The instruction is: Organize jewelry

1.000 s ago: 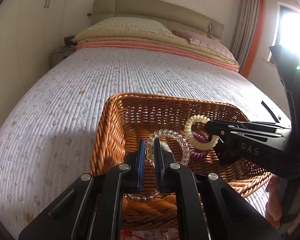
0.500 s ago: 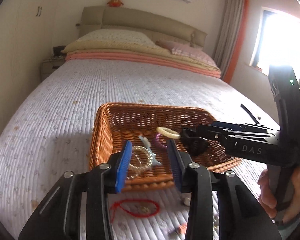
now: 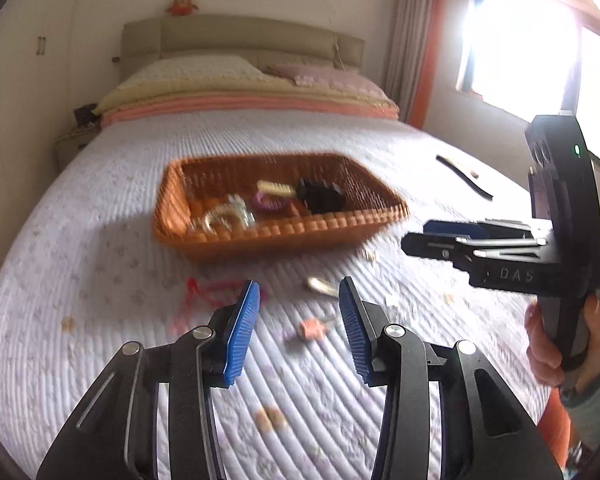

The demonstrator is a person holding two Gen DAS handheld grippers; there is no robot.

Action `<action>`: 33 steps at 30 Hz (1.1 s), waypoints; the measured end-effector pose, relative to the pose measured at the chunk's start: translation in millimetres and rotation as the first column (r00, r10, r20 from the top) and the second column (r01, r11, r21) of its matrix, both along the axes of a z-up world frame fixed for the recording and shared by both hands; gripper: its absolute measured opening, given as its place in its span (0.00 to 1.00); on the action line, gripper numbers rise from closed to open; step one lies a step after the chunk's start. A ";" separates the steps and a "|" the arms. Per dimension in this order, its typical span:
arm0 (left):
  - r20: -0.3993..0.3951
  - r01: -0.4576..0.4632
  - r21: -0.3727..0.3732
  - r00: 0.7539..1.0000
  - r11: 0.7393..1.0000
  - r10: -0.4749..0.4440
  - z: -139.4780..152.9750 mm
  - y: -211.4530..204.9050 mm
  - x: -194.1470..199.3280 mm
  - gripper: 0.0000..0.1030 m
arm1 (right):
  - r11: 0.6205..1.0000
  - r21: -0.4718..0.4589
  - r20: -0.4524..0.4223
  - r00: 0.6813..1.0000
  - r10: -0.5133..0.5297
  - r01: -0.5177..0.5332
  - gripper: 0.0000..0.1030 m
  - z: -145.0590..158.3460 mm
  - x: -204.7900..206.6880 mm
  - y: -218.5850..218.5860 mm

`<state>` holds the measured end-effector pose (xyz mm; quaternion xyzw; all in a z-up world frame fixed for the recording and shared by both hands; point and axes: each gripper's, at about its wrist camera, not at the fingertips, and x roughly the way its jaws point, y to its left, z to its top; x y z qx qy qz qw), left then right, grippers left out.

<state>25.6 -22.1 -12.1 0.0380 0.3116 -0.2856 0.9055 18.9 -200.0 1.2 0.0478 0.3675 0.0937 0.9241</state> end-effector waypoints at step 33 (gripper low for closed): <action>-0.162 0.242 0.208 0.964 0.948 -0.211 -59.7 -54.8 36.0 0.41 | 0.985 -0.068 -0.128 0.980 0.151 -0.161 0.33 -66.3 -28.3 19.6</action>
